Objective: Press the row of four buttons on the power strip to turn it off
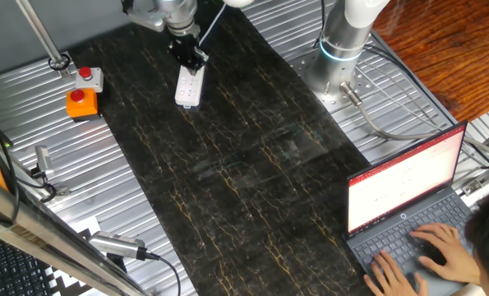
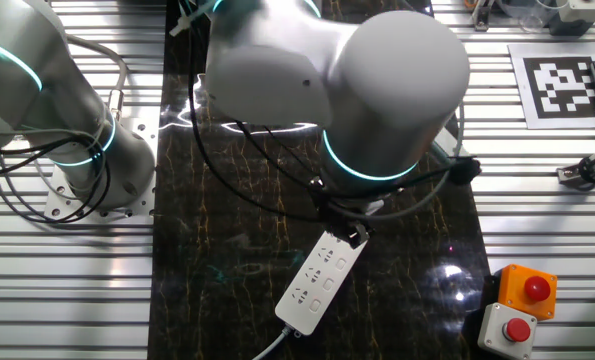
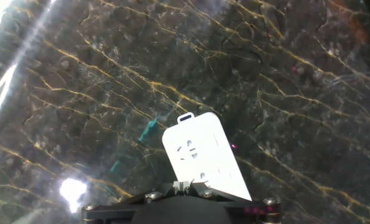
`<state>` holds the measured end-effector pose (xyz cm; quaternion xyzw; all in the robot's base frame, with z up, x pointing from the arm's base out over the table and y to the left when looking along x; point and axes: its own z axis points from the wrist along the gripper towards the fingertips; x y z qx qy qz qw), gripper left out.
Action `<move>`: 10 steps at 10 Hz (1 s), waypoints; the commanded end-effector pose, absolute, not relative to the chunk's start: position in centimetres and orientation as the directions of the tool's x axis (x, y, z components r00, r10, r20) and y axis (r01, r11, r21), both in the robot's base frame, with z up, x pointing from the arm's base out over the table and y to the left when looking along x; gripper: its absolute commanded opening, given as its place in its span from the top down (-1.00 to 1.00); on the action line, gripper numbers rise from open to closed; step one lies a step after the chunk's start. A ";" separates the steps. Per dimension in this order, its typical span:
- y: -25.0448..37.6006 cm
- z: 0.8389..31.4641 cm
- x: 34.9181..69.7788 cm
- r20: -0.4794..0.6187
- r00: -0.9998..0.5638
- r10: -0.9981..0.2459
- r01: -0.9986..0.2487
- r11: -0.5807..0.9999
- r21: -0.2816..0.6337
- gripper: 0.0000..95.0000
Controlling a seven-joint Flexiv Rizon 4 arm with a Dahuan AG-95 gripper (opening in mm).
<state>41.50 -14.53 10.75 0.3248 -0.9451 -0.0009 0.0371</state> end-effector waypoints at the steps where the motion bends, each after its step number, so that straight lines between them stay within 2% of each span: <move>1: -14.6 10.8 41.4 0.135 -0.812 -0.568 -0.578 0.814 -0.057 1.00; 2: -14.6 10.8 41.4 0.142 -0.835 -0.532 -0.546 0.834 -0.082 1.00; 4: -14.6 10.8 41.4 0.126 -0.847 -0.517 -0.528 0.847 -0.070 1.00; 10: -14.6 10.8 41.4 0.116 -0.817 -0.565 -0.574 0.817 -0.056 1.00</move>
